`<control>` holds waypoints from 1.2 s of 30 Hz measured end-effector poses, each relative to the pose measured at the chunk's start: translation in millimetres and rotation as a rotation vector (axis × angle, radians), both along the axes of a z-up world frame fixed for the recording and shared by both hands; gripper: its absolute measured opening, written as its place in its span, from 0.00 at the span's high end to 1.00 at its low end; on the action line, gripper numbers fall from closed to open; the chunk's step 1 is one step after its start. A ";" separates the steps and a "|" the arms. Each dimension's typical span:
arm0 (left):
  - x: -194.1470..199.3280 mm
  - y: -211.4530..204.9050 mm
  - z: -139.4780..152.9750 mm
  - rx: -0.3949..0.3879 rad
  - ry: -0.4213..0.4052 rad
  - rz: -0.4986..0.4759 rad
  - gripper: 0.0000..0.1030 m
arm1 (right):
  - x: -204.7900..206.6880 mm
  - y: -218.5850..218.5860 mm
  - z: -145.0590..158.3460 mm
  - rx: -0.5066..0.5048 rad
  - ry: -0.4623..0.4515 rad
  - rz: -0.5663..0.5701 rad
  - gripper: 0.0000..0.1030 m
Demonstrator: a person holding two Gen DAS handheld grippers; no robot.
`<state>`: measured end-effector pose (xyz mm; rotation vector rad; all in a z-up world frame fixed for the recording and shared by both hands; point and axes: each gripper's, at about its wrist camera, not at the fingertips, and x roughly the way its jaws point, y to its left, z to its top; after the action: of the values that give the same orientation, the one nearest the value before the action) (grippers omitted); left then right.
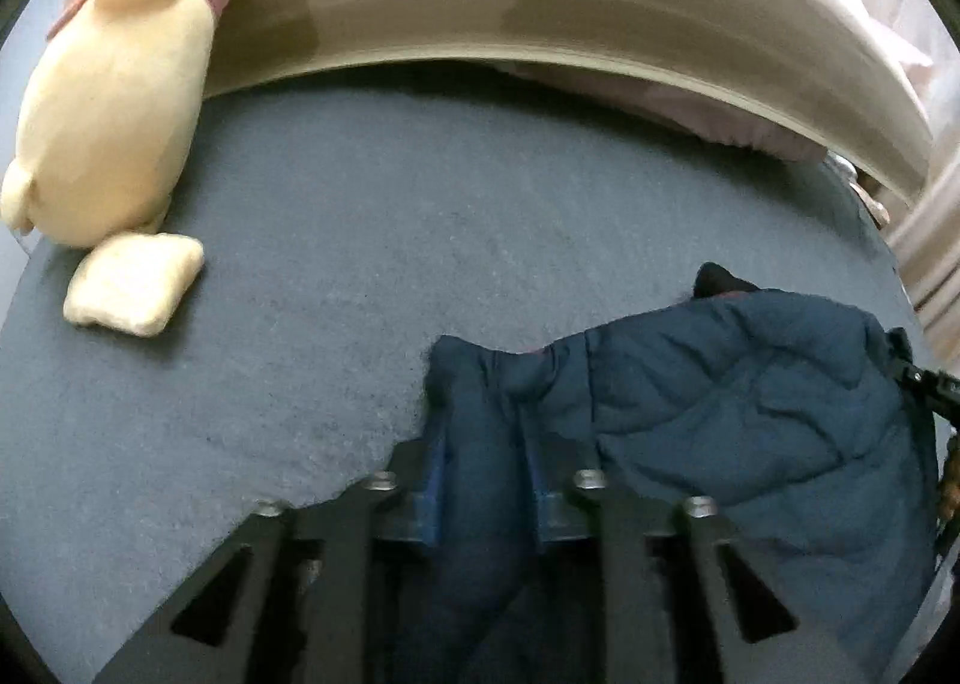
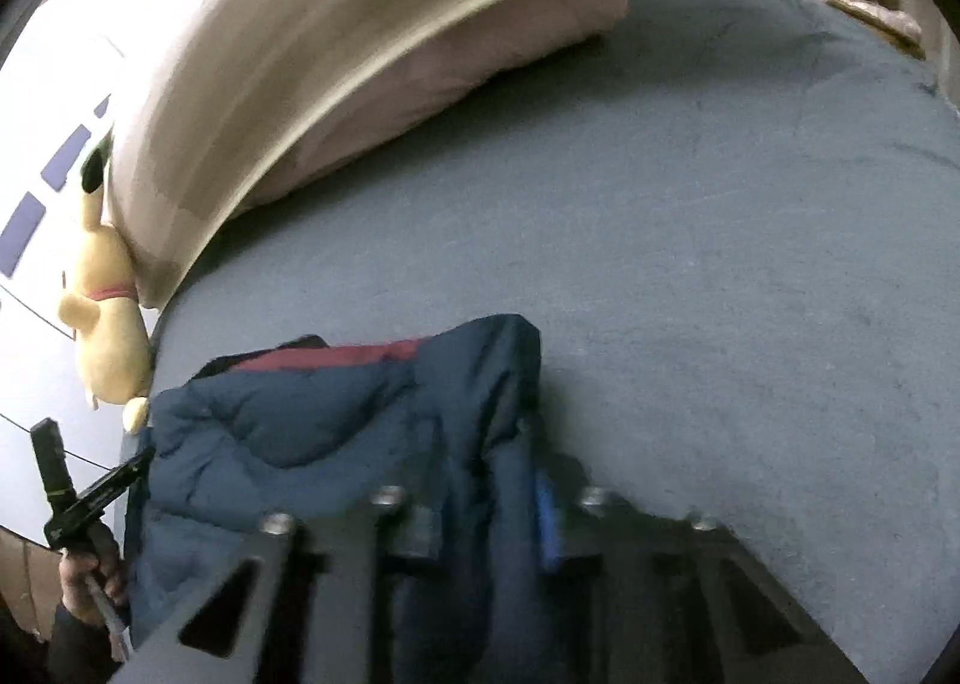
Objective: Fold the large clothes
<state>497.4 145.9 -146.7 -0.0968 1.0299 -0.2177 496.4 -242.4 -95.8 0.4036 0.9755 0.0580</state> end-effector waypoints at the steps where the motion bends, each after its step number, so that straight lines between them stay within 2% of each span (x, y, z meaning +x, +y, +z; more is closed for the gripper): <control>1: -0.9 0.7 2.4 0.006 -0.011 0.001 0.86 | -3.4 8.1 12.4 -0.040 -0.037 0.020 0.90; 3: -3.9 4.5 -0.4 0.014 -0.025 0.011 0.87 | -10.6 7.9 28.8 -0.052 -0.096 0.014 0.91; 5: 0.3 8.4 -16.4 -0.015 0.039 0.046 0.86 | 1.2 -8.1 7.2 0.007 -0.006 -0.016 0.91; 6: 0.4 5.7 -18.6 -0.024 0.043 0.063 0.86 | 8.9 -9.7 -11.9 0.030 0.060 -0.028 0.91; 8: 1.2 5.0 -17.6 -0.012 0.047 0.067 0.85 | 7.4 -4.7 -22.8 0.035 0.059 -0.041 0.90; 10: 4.4 2.3 -18.9 0.006 0.045 0.061 0.85 | 3.5 -8.9 -28.7 0.085 0.058 -0.072 0.88; 12: 10.7 -5.1 -20.2 0.023 0.052 0.067 0.84 | 1.2 -13.3 -29.0 0.107 0.065 -0.098 0.79; 14: 12.2 -8.1 -17.3 0.050 0.046 0.089 0.80 | -2.4 -16.5 -24.0 0.096 0.069 -0.139 0.52; 16: 9.8 -8.8 -10.9 0.054 0.027 0.097 0.78 | -9.5 -23.2 -15.4 0.113 0.041 -0.166 0.39; 17: 6.3 -7.2 -6.0 0.048 0.017 0.098 0.74 | -15.0 -24.5 -8.0 0.118 0.008 -0.164 0.38; 18: 2.2 -4.4 -0.1 0.049 0.004 0.110 0.61 | -21.0 -25.5 -1.3 0.110 -0.012 -0.161 0.37; 20: -8.1 4.5 12.3 0.052 -0.024 0.144 0.42 | -36.7 -26.0 14.5 0.084 -0.037 -0.154 0.34; 23: -25.8 15.6 29.8 0.047 -0.071 0.141 0.40 | -56.4 -27.8 31.8 0.069 -0.056 -0.138 0.34; 26: -49.0 25.1 41.1 0.027 -0.088 0.110 0.40 | -87.0 -21.5 39.9 0.092 -0.050 -0.060 0.34; 29: -63.0 27.4 41.8 0.033 -0.099 0.082 0.40 | -113.4 -8.2 35.6 0.072 -0.035 0.008 0.34; 31: -71.9 30.9 42.7 0.033 -0.100 0.066 0.40 | -125.3 -4.5 32.8 0.047 -0.026 0.019 0.34; 36: -81.9 31.4 43.3 0.013 -0.096 0.065 0.40 | -136.7 -1.2 21.4 0.063 0.007 0.029 0.35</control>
<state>415.6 177.3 -103.4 -0.1067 0.9313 -0.1555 359.7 -243.6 -74.3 0.4476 0.9881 0.1136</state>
